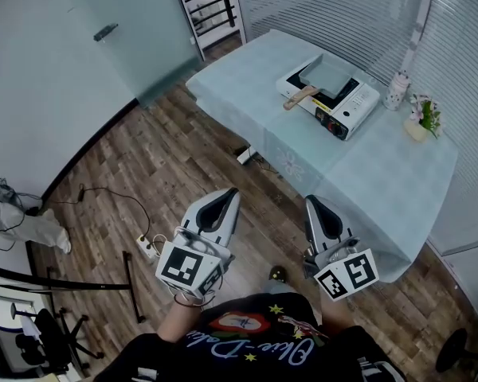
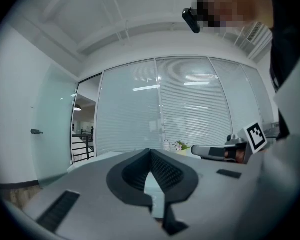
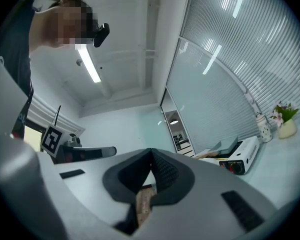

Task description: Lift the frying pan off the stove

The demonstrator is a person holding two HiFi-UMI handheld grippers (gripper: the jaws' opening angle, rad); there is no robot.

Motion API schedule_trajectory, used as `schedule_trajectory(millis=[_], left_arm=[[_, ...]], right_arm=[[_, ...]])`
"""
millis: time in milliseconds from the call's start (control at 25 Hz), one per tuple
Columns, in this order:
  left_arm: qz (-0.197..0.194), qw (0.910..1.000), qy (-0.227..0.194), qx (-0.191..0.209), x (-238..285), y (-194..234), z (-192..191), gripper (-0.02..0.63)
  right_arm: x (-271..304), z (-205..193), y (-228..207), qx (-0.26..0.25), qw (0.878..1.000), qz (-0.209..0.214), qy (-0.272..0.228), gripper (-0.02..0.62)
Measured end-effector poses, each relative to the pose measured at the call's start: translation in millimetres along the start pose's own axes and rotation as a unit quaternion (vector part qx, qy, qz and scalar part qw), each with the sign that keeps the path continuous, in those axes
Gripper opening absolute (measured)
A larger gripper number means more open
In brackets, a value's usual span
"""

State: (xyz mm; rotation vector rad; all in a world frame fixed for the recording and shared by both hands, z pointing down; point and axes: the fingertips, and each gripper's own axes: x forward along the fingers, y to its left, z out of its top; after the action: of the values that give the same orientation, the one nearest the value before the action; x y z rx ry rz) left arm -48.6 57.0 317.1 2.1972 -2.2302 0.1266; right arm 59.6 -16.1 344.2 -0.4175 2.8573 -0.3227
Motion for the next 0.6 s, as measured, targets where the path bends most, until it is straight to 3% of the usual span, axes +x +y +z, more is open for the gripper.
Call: schedule_trajectory(millis=[360,600], left_arm=[[-0.017,0.9997,-0.015,-0.013,41,6,1,0.003],[-0.011,0.9998,-0.004,-0.015,52,17,-1,0.004]], right_arm=[[17,12,-24,-0.027,1.000,0.006,0.002,0.000],[35,12,-29,-0.033,0.999,0.021,0.003,0.000]])
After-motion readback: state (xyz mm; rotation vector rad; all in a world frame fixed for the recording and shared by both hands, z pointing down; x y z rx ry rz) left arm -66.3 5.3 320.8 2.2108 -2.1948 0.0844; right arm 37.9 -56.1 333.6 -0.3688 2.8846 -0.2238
